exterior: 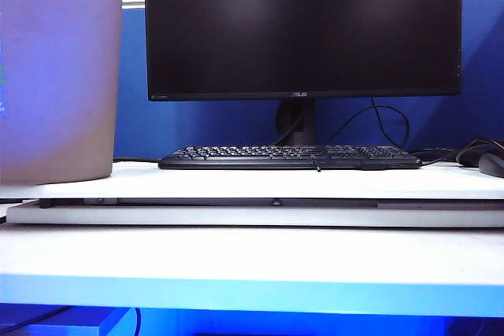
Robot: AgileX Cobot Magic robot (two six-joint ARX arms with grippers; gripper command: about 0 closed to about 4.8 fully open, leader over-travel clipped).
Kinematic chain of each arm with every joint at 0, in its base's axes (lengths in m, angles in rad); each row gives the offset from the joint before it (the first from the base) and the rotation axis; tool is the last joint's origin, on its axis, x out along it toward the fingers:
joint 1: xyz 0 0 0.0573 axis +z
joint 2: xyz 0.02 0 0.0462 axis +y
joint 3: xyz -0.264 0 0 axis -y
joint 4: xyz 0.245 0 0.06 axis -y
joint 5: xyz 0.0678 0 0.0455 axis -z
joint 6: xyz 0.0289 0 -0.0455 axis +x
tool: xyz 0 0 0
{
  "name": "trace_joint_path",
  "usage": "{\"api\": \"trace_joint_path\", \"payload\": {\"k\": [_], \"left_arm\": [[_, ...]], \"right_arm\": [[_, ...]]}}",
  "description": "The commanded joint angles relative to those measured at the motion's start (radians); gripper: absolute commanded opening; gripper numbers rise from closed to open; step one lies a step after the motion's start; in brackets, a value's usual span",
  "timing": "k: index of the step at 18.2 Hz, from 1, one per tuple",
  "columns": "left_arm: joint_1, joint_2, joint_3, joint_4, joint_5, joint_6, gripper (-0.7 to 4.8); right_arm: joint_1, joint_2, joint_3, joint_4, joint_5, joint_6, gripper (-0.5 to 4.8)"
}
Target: Pick up all paper balls from the table and place them in the pink trash can.
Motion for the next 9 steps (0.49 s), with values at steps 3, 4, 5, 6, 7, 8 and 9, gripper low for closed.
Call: {"api": "trace_joint_path", "payload": {"k": [3, 4, 5, 6, 7, 8, 9], "left_arm": [[0.000, -0.002, 0.000, 0.006, 0.003, -0.003, -0.04], [0.000, -0.002, 0.000, 0.006, 0.003, -0.003, -0.04], [0.000, -0.002, 0.000, 0.006, 0.003, -0.003, -0.04], [0.000, -0.002, 0.000, 0.006, 0.003, -0.003, -0.04], [0.000, -0.002, 0.000, 0.006, 0.003, -0.003, -0.04], [0.000, -0.002, 0.000, 0.006, 0.003, -0.003, -0.04], [0.000, -0.002, 0.000, 0.006, 0.003, -0.003, -0.04]], "right_arm": [[-0.036, -0.002, -0.006, -0.022, 0.112, -0.023, -0.04], [-0.036, -0.002, -0.006, -0.039, 0.112, -0.023, -0.04], [-0.035, -0.002, -0.006, -0.067, 0.112, -0.023, -0.04], [-0.035, -0.002, -0.006, -0.082, 0.112, -0.023, -0.04], [-0.035, -0.002, -0.006, -0.088, 0.112, -0.023, -0.04], [-0.035, -0.002, -0.006, -0.088, 0.112, -0.023, -0.04], [-0.035, -0.002, -0.006, -0.086, 0.112, -0.023, -0.04]]}}
